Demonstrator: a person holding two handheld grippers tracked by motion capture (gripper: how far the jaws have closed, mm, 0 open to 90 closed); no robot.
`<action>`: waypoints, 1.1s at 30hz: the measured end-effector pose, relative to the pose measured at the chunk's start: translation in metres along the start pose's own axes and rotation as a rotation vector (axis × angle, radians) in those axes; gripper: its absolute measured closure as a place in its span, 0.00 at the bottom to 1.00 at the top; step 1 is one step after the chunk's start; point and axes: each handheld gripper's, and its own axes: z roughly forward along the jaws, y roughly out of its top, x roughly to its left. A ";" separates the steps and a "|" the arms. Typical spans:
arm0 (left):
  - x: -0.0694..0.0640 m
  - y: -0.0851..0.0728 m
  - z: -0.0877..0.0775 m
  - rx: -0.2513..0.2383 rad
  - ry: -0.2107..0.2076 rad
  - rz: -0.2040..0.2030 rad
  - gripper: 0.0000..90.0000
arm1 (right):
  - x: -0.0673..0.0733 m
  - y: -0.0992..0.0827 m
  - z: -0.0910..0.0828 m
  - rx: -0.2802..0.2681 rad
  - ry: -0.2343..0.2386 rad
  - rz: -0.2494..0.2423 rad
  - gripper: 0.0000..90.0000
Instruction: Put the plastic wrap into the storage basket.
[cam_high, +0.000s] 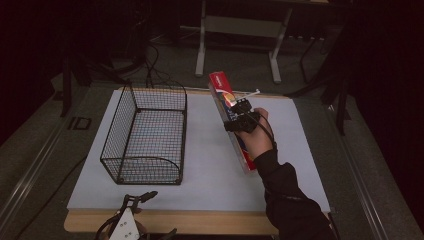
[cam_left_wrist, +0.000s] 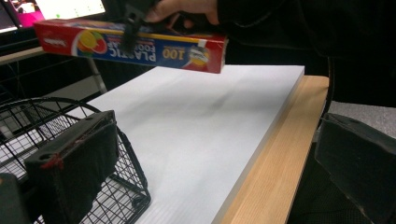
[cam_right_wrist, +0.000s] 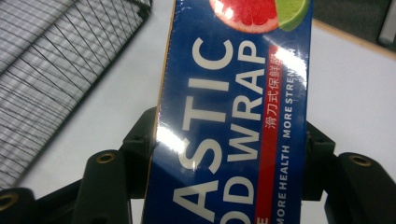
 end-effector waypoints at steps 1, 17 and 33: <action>0.000 0.000 -0.001 -0.001 0.001 -0.002 0.00 | 0.003 0.004 -0.001 -0.003 -0.001 -0.004 0.43; 0.000 0.001 -0.002 -0.005 0.005 -0.004 0.00 | 0.048 0.055 -0.018 -0.079 0.037 -0.065 0.43; 0.000 0.001 -0.004 -0.001 0.003 -0.009 0.00 | 0.095 0.085 -0.015 -0.111 0.084 -0.131 0.43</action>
